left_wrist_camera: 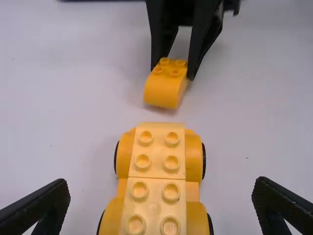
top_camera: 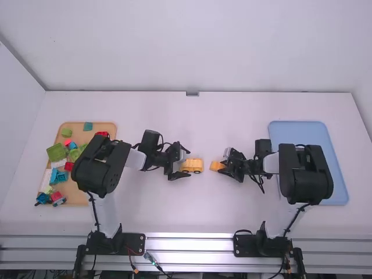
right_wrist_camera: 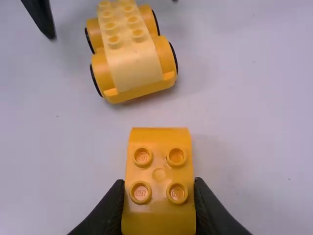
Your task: Assemble lego blocks to make yellow taxi
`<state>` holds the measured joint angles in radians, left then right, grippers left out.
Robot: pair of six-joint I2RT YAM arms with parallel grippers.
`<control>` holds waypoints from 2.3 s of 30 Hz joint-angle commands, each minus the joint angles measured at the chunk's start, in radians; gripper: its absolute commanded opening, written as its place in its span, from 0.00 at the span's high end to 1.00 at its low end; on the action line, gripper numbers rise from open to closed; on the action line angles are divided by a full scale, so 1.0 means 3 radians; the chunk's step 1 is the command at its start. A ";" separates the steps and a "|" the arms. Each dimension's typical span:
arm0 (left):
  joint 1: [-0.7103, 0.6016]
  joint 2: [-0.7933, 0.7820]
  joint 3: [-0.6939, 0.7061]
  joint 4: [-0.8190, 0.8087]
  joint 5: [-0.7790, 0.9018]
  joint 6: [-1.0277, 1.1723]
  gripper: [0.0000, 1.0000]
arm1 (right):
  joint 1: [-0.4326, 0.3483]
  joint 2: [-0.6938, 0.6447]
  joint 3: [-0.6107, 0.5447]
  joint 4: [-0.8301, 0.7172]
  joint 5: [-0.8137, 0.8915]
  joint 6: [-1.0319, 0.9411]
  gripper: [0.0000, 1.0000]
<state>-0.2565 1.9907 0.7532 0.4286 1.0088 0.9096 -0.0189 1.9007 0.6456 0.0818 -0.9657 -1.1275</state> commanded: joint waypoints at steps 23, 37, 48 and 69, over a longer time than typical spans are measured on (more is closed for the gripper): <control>-0.0084 0.0567 0.0234 0.0081 0.0072 -0.0013 0.49 | 0.0851 -0.0347 0.0469 -0.0156 -0.0001 0.0158 0.92; -0.0083 0.0567 0.0238 0.0078 0.0064 -0.0029 0.47 | 0.1118 0.0198 0.0898 -0.0407 0.0156 0.0155 1.00; -0.0080 0.0567 0.0238 0.0097 0.0065 -0.0102 0.46 | 0.1105 0.0197 0.0486 0.0305 0.0333 0.0546 1.00; -0.0080 0.0567 0.0244 0.0092 0.0076 -0.0100 0.47 | 0.1130 0.0036 0.0467 0.0132 0.0299 0.0266 1.00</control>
<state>-0.2760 2.1372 0.8379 0.4648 1.0275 0.8989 0.3008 1.9125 0.8082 0.1307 -0.9199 -1.0386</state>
